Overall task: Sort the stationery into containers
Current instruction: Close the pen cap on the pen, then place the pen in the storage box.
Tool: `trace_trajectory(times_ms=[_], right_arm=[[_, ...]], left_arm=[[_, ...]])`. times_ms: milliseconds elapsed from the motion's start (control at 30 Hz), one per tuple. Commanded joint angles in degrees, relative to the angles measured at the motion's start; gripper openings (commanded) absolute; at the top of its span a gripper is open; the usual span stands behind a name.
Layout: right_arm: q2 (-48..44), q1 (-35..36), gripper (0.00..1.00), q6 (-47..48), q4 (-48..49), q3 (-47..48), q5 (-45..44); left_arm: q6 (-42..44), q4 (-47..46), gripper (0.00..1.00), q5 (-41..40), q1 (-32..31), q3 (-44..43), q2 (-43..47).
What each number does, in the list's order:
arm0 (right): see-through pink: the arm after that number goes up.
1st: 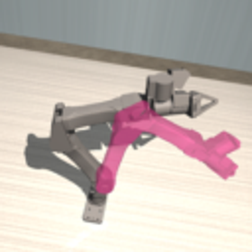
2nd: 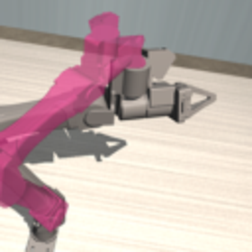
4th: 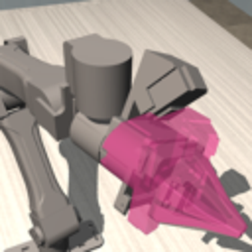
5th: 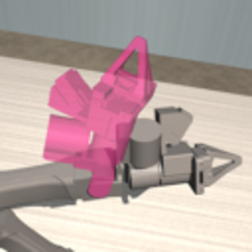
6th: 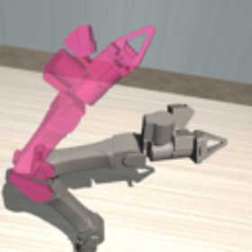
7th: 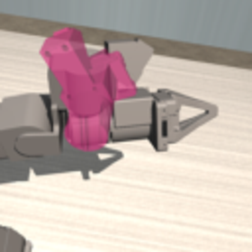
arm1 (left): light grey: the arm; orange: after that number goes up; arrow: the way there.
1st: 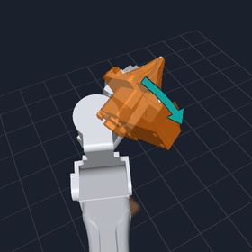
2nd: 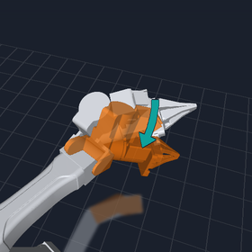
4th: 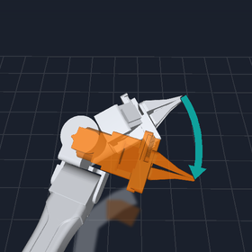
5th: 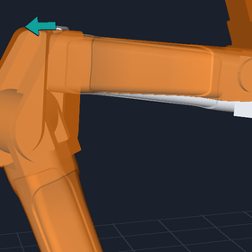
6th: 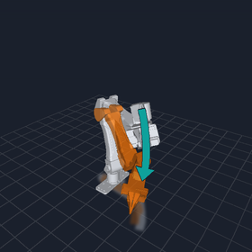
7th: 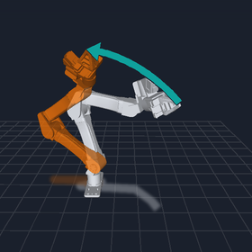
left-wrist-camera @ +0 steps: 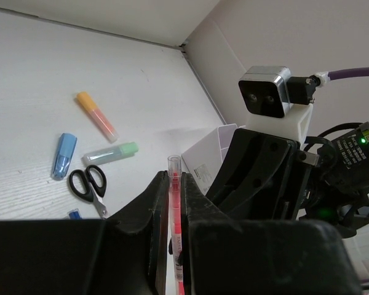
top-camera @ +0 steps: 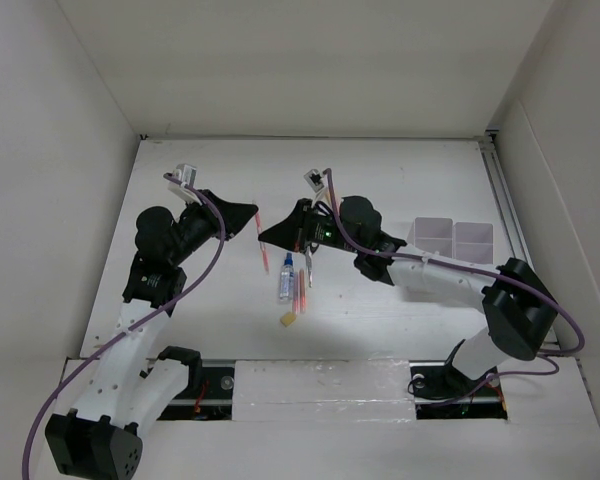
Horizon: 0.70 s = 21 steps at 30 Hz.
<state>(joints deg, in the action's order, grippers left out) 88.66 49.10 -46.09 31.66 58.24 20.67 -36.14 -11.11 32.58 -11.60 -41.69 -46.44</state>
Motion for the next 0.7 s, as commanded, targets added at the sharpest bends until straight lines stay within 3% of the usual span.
trace_trajectory(times_ms=[0, 267, 367, 500, 600, 667], right_arm=[[-0.9, -3.0, 0.00, -0.7, 9.8, 5.0, -6.3], [-0.9, -0.8, 0.00, 2.5, 9.8, 3.2, -6.3], [-0.9, -0.1, 0.00, 3.0, 9.8, 2.7, -6.3], [0.3, -0.1, 0.00, 3.0, 9.8, 2.1, -7.0], [1.4, -0.1, 0.00, 3.0, 9.8, 2.1, -7.0], [2.0, -0.1, 0.00, 3.5, 9.8, 2.1, -7.5]], left_arm=[[0.0, 3.8, 0.00, 8.0, -1.0, 1.4, 0.6], [-2.4, 1.2, 0.00, 8.1, -1.0, -0.2, 1.8], [-3.1, 0.7, 0.19, 6.1, -1.0, -0.8, 2.3], [-5.4, -1.2, 0.53, 3.6, -1.0, -0.8, 4.0], [-7.6, -3.3, 0.66, 0.9, -1.0, -2.2, 4.6], [-8.3, -4.6, 0.66, -1.0, -1.0, -3.2, 5.1]])
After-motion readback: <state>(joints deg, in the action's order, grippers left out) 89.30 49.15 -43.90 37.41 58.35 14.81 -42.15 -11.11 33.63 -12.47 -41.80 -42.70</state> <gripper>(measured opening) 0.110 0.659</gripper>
